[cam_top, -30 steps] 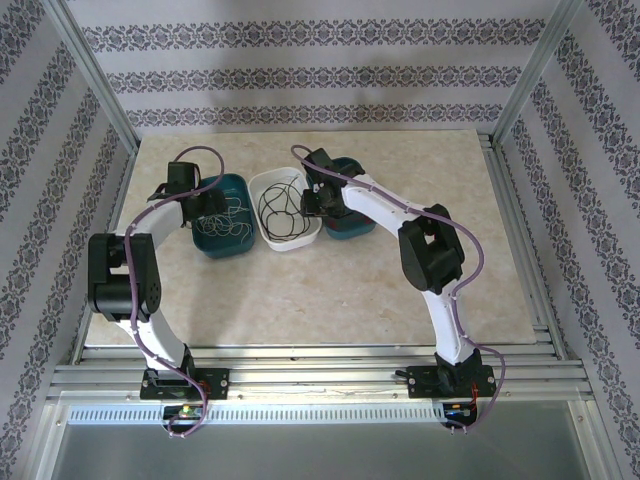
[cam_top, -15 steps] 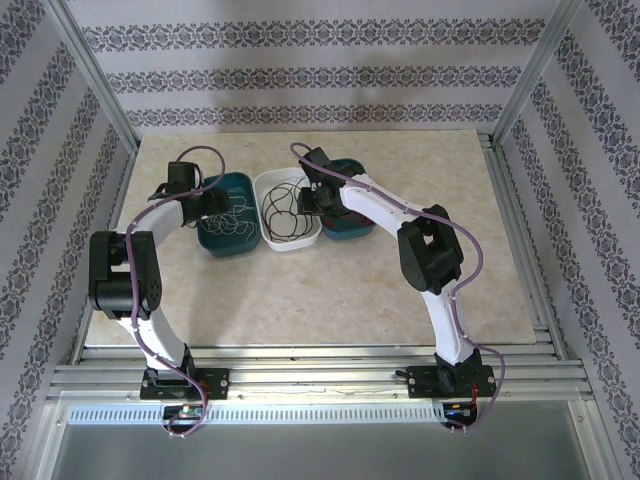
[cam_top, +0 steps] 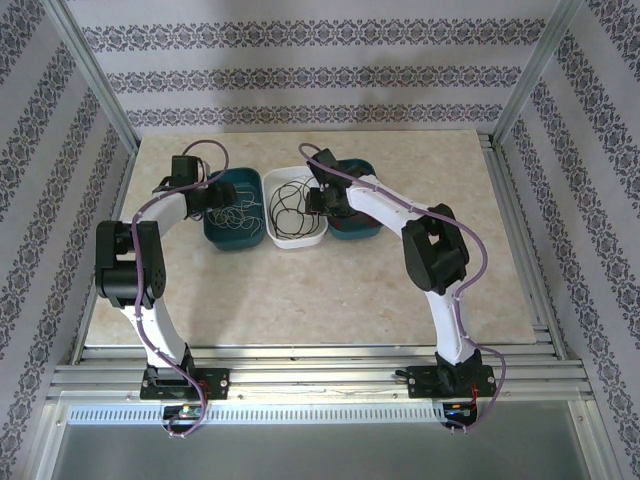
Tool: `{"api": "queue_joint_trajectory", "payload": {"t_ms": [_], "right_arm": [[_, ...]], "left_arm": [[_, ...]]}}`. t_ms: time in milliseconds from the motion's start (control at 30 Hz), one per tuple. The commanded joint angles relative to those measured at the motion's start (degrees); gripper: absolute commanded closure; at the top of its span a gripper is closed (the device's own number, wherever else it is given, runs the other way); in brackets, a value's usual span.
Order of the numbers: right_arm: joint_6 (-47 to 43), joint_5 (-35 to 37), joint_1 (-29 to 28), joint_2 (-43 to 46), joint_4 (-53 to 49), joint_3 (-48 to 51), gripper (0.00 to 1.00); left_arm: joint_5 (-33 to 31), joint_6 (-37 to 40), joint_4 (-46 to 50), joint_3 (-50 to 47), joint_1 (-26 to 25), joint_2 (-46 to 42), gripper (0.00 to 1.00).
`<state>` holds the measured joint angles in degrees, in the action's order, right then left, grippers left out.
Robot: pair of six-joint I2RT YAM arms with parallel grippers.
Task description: Untangle the cables
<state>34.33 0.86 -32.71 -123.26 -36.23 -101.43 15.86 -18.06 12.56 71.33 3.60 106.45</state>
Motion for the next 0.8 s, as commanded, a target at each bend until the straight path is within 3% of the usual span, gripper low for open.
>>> {"api": "queue_joint_trajectory", "payload": {"t_ms": [0, 333, 567, 767], "right_arm": [[-0.2, 2.46, 1.26, 4.35, 0.22, 1.45, 0.41], [-3.47, 5.81, 2.84, 14.81, 0.81, 7.78, 0.27], [-5.81, 12.33, 6.43, 32.75, 5.84, 25.22, 0.17], [-9.01, 19.61, 11.54, 53.3, 13.47, 45.06, 0.04]], "left_arm": [[2.16, 0.57, -0.98, 2.31, -1.0, 1.22, 0.14], [-2.22, 2.02, 3.5, 4.56, -0.48, -3.59, 0.0], [-7.47, 3.42, 7.8, 1.12, 1.16, -11.95, 0.01], [-12.98, 4.71, 3.14, -12.1, 1.25, -27.11, 0.01]]}}
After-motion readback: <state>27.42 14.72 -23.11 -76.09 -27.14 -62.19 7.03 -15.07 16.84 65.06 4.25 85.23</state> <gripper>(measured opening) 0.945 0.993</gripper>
